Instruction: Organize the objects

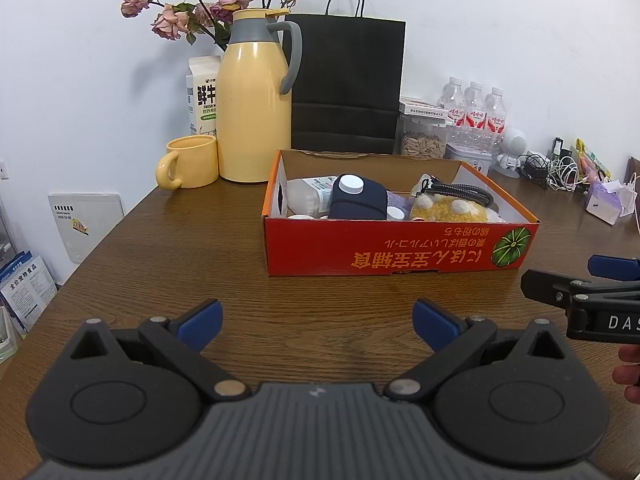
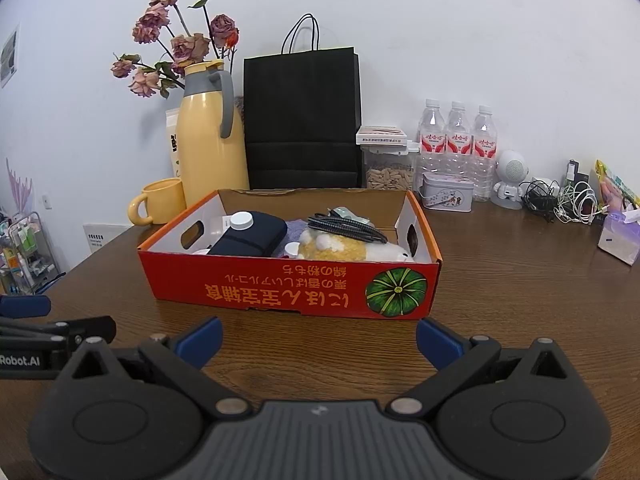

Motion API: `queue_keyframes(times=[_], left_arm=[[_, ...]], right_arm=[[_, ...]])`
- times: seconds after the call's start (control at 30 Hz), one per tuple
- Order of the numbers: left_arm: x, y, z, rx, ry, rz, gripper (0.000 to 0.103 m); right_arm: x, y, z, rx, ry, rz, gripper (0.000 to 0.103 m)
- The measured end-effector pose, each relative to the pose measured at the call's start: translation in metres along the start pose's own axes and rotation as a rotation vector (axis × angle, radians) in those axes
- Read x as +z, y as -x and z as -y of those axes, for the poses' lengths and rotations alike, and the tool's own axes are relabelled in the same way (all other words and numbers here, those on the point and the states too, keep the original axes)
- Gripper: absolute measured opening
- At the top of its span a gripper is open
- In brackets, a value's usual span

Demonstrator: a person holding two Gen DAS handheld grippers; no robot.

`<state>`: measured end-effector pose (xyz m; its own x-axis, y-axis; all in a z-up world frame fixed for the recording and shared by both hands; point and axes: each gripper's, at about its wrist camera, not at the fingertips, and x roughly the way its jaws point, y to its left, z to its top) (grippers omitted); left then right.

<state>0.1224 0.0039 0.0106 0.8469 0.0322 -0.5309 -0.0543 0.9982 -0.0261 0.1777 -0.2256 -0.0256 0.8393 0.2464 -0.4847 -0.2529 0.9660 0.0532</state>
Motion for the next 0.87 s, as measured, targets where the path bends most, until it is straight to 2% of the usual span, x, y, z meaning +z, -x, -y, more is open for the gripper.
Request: queue_keyframes(times=[0.87], left_arm=[[0.0009,0.0054,0.0008,-0.004,0.006,0.013,0.103]], right_arm=[[-0.0013,0.0003,-0.0024,0.0,0.003,-0.001,0.103]])
